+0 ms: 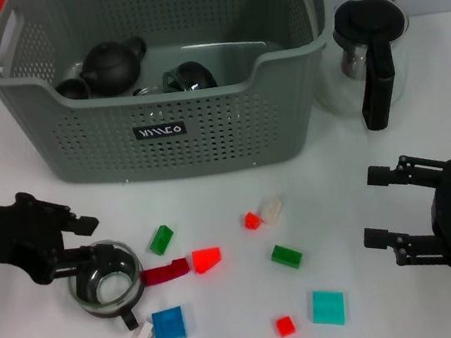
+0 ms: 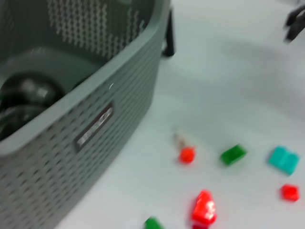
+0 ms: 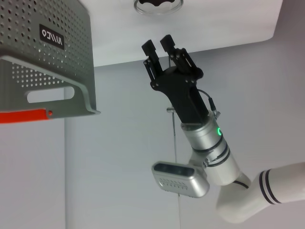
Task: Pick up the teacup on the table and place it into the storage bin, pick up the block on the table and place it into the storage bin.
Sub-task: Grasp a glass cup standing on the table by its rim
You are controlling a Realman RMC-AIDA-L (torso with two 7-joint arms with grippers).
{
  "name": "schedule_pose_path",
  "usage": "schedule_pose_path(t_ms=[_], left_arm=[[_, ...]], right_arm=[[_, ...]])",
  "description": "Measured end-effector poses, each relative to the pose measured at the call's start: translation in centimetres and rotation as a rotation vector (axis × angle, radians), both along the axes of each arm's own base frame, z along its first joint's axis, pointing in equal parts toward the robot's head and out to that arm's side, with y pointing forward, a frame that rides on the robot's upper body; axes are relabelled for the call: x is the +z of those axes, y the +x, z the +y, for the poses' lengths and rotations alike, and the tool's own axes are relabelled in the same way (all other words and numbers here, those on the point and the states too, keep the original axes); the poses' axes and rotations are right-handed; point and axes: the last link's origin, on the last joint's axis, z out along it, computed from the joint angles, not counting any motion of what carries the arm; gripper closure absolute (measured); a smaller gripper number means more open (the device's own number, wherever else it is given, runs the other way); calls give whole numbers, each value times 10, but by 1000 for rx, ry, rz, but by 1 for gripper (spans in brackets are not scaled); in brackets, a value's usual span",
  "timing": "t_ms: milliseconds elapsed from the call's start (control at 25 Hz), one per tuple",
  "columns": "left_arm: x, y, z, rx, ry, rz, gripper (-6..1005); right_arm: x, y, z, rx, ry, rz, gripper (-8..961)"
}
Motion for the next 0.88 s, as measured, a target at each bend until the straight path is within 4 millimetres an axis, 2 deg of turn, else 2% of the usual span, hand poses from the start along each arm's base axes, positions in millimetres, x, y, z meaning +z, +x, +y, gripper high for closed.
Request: schedule_pose_path(t_ms=[240,480,880], left_arm=[[-2,-5,16,76,32,91,584],[-20,-13,32,110,28,164,592],[-45,-23,37,124,-32,246,605]], right_arm=[[0,1,-1,-5,0,-3,128],[2,3,-1,-15,10,-1,129],[1,3,0,-17,14,-1,129]])
